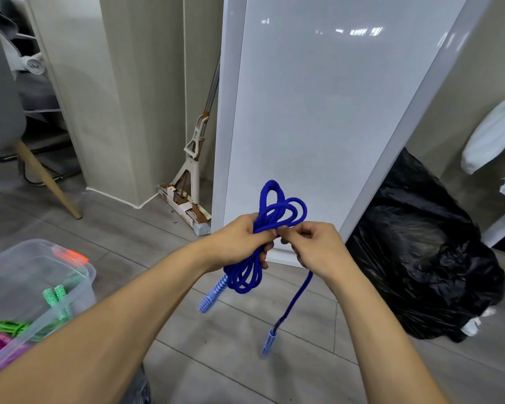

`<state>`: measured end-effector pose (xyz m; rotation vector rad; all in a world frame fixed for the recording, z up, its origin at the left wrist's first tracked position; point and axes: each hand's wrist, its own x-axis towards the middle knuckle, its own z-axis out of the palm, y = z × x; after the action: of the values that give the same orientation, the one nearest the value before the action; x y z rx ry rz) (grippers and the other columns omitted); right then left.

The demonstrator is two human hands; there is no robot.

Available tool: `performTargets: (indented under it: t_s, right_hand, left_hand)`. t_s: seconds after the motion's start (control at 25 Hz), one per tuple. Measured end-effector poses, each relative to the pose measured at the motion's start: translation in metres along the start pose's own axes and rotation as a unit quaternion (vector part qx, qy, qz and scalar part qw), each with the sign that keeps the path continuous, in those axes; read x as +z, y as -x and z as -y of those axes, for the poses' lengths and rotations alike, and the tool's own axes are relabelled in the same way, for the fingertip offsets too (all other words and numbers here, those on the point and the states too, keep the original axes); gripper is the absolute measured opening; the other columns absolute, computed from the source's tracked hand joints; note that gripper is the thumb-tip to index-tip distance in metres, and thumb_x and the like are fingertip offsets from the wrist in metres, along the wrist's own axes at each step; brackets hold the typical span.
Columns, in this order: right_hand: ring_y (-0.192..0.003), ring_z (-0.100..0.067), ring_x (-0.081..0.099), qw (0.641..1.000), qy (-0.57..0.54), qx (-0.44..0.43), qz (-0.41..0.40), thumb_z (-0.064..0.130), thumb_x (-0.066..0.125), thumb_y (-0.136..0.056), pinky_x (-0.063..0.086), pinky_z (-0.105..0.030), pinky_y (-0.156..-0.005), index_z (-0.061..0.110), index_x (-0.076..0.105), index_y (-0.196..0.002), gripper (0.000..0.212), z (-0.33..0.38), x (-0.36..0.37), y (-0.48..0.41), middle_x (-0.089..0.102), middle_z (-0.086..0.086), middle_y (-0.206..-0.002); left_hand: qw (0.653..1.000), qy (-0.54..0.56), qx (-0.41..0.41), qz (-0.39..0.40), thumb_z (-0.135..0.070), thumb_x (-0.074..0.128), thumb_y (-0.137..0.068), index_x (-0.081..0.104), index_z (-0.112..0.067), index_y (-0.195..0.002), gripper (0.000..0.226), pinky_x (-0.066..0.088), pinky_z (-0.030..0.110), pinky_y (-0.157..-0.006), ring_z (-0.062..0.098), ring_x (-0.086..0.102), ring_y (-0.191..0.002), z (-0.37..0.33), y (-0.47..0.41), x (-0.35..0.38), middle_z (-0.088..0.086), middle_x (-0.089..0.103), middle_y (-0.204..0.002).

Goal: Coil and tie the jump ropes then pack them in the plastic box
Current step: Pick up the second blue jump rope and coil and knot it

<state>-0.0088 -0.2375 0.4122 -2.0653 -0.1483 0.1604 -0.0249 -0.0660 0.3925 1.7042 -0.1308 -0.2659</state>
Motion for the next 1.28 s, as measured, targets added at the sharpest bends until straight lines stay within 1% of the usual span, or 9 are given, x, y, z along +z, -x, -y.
performTargets:
  t_s: [0.16,0.32,0.6,0.76,0.84,0.96,1.12,1.2,1.28]
  right_hand:
    - [-0.045,-0.003,0.046,1.000,-0.002,0.010,0.016,0.027,0.063,-0.094,0.039,-0.022,-0.057,0.015,0.074,-0.080,0.022,0.001,0.002,0.003,0.054,0.014,-0.047]
    - [-0.048,-0.017,0.043,0.999,-0.025,0.026,0.023,0.036,0.059,-0.098,0.041,-0.027,-0.050,0.007,0.071,-0.083,0.035,0.003,-0.002,0.004,0.050,-0.005,-0.058]
    - [-0.045,-0.018,0.053,0.990,0.017,0.074,0.121,0.032,0.053,-0.102,0.045,-0.027,-0.049,0.003,0.073,-0.088,0.037,-0.009,-0.011,0.001,0.056,-0.005,-0.059]
    - [-0.044,-0.013,0.048,0.990,0.089,0.052,0.094,0.030,0.058,-0.097,0.040,-0.027,-0.053,0.017,0.075,-0.087,0.024,-0.017,-0.010,-0.001,0.055,-0.001,-0.058]
    - [-0.047,-0.010,0.042,0.990,0.119,-0.012,0.071,0.031,0.062,-0.094,0.037,-0.024,-0.055,0.028,0.075,-0.086,0.016,-0.017,-0.007,-0.002,0.051,0.004,-0.055]
    - [-0.054,-0.007,0.048,0.977,0.147,-0.056,0.147,0.032,0.067,-0.092,0.041,-0.023,-0.058,0.032,0.078,-0.089,0.011,-0.012,0.001,0.002,0.058,0.007,-0.057]
    - [-0.058,-0.003,0.056,0.962,0.197,-0.026,0.186,0.031,0.068,-0.092,0.043,-0.017,-0.058,0.028,0.079,-0.093,0.011,-0.013,0.005,0.005,0.062,0.011,-0.063]
    - [-0.060,-0.008,0.055,0.964,0.229,-0.040,0.127,0.034,0.067,-0.093,0.039,-0.019,-0.054,0.025,0.075,-0.091,0.013,-0.015,0.003,0.003,0.059,0.008,-0.065]
    - [-0.056,-0.008,0.047,0.973,0.213,-0.065,0.054,0.039,0.065,-0.094,0.034,-0.020,-0.051,0.023,0.071,-0.090,0.018,-0.013,0.000,0.001,0.053,0.007,-0.065]
  left_hand:
    - [0.996,-0.084,-0.005,0.006,-0.026,0.057,-0.100,0.061,-0.020,-0.101,0.007,0.059,0.033,-0.075,0.021,0.068,-0.071,-0.005,0.005,-0.006,0.006,0.064,-0.073]
    - [0.987,-0.118,0.008,-0.110,-0.030,0.056,-0.100,0.057,-0.018,-0.113,0.018,0.058,0.033,-0.070,0.016,0.065,-0.066,0.000,-0.002,-0.015,0.005,0.062,-0.075]
    - [0.882,0.167,-0.030,-0.440,-0.024,0.048,-0.101,0.055,-0.005,-0.103,0.020,0.050,0.031,-0.055,0.020,0.053,-0.053,0.019,-0.026,-0.048,0.010,0.057,-0.071]
    - [0.822,0.318,-0.028,-0.471,-0.020,0.048,-0.103,0.058,-0.008,-0.111,0.018,0.053,0.031,-0.060,0.017,0.062,-0.060,0.013,-0.022,-0.052,0.005,0.070,-0.081]
    - [0.825,0.371,-0.012,-0.427,-0.021,0.048,-0.104,0.056,-0.009,-0.116,0.019,0.054,0.034,-0.067,0.022,0.070,-0.073,0.008,-0.021,-0.049,0.009,0.075,-0.094]
    - [0.838,0.405,0.020,-0.366,-0.023,0.047,-0.105,0.050,-0.011,-0.125,0.023,0.057,0.037,-0.069,0.033,0.073,-0.093,0.001,-0.020,-0.045,0.017,0.074,-0.106]
    - [0.849,0.434,0.020,-0.299,-0.024,0.048,-0.105,0.051,-0.010,-0.113,0.016,0.061,0.048,-0.075,0.030,0.074,-0.069,-0.006,-0.015,-0.039,0.011,0.071,-0.085]
    - [0.897,0.336,0.029,-0.286,-0.023,0.049,-0.104,0.050,-0.010,-0.103,0.014,0.061,0.044,-0.062,0.022,0.061,-0.052,-0.004,-0.012,-0.038,0.008,0.058,-0.075]
    - [0.957,0.103,0.040,-0.267,-0.025,0.050,-0.103,0.048,-0.012,-0.103,0.013,0.057,0.035,-0.057,0.018,0.056,-0.053,0.000,-0.011,-0.037,0.007,0.057,-0.079]
